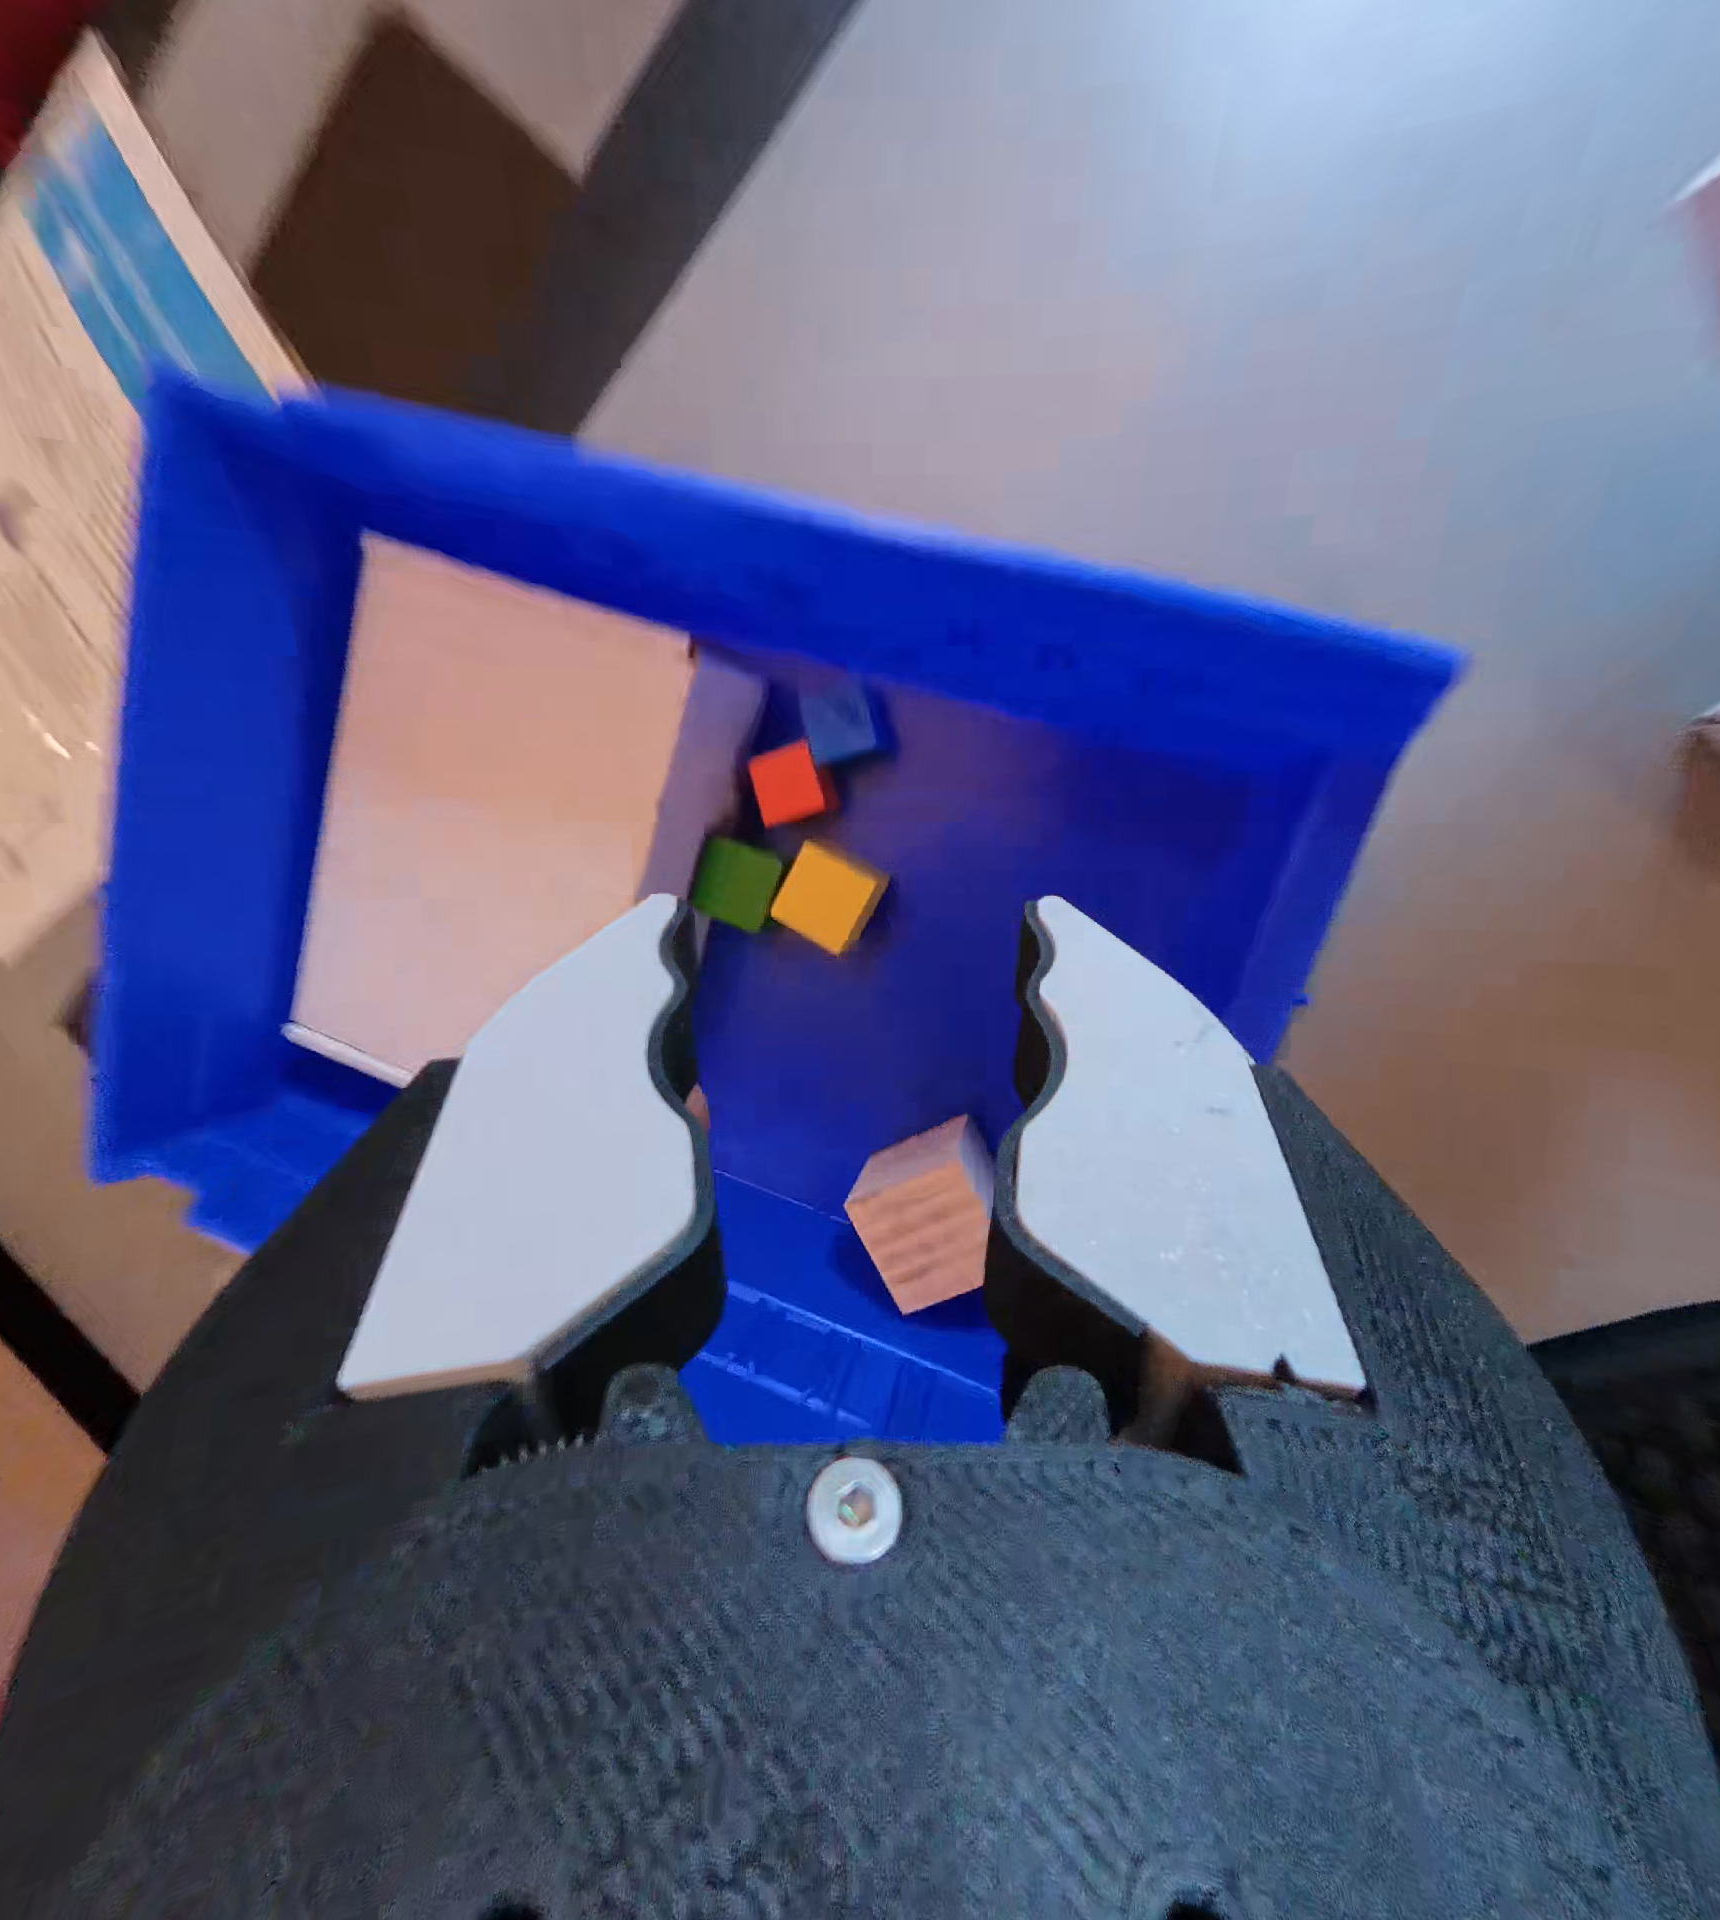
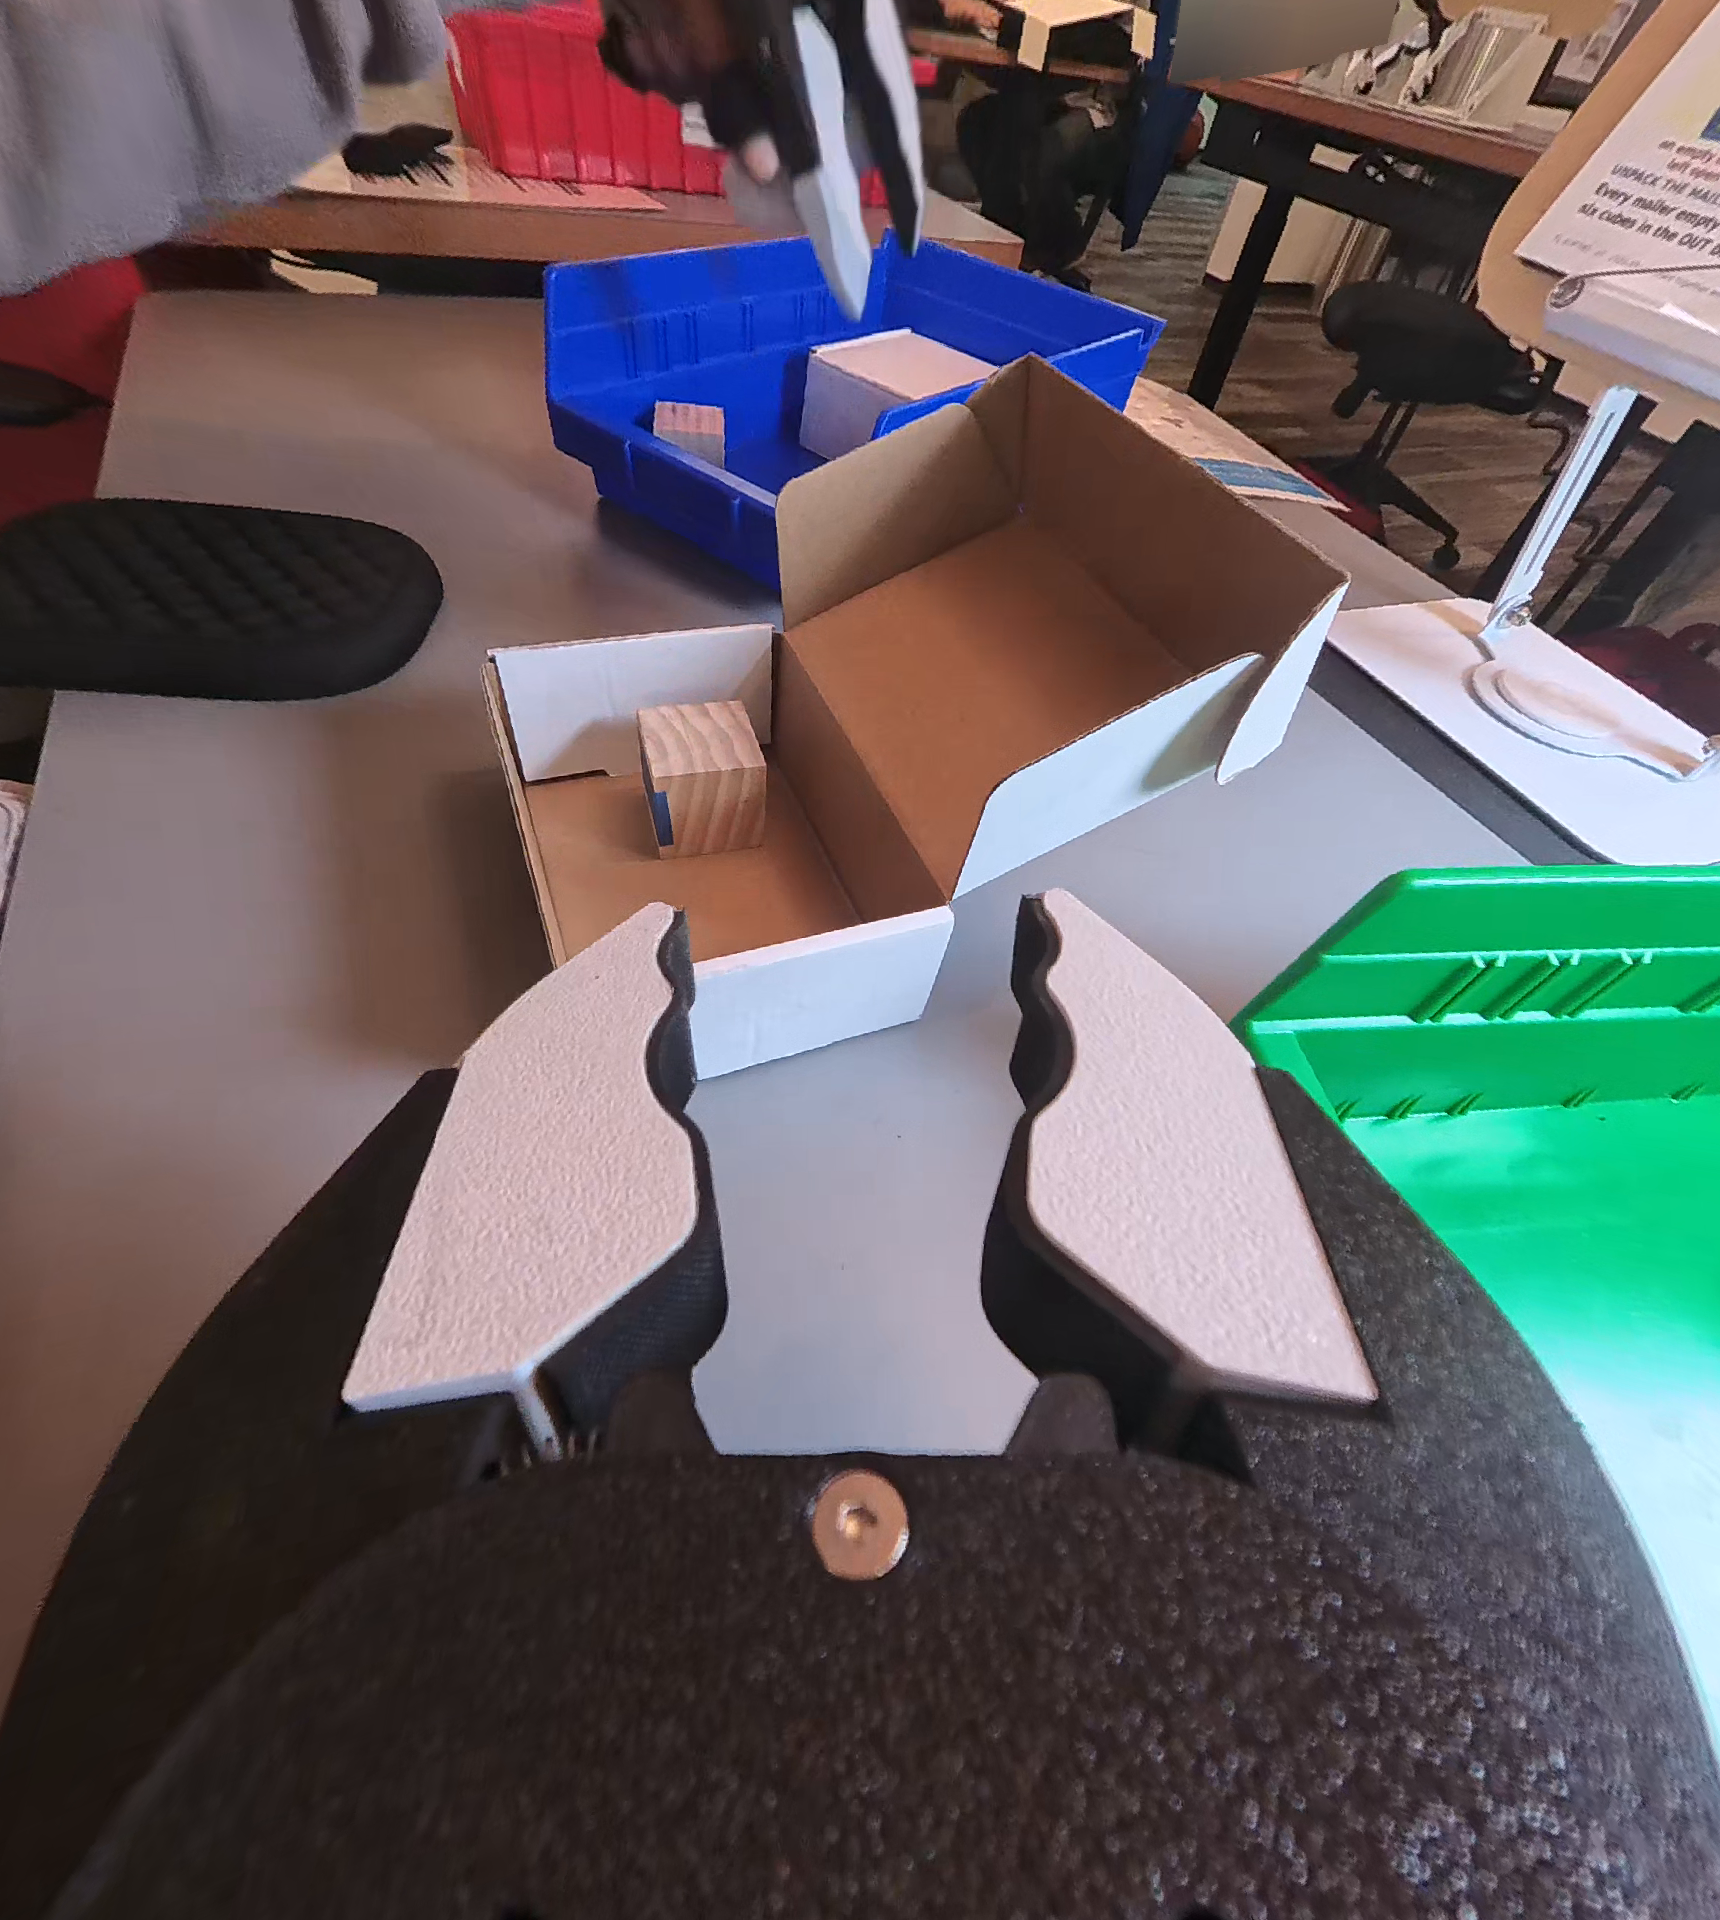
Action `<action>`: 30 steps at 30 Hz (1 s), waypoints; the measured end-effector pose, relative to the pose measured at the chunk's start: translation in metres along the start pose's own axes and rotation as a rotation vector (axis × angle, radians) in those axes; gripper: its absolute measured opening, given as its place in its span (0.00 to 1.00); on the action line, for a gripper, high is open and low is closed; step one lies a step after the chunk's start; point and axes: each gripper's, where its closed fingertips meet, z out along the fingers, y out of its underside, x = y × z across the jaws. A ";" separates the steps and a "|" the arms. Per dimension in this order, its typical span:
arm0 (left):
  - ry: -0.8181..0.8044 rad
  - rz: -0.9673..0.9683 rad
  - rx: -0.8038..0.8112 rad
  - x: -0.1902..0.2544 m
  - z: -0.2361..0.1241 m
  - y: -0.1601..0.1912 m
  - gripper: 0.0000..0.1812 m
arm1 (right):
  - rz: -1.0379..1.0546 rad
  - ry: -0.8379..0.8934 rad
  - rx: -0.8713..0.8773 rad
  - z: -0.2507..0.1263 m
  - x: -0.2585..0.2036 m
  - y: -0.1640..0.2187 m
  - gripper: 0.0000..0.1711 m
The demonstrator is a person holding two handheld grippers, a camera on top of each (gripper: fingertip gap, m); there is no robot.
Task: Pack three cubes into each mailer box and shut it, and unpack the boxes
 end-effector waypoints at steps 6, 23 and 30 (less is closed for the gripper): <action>0.047 0.012 -0.107 -0.003 0.063 0.042 0.32 | 0.009 0.003 -0.004 0.001 0.003 0.004 0.33; 0.007 0.409 -0.199 0.006 0.082 0.050 0.17 | -0.003 -0.007 -0.022 0.003 0.002 0.010 0.30; 0.021 0.351 -0.244 0.004 0.093 0.061 0.27 | -0.008 -0.008 -0.025 0.003 0.001 0.010 0.30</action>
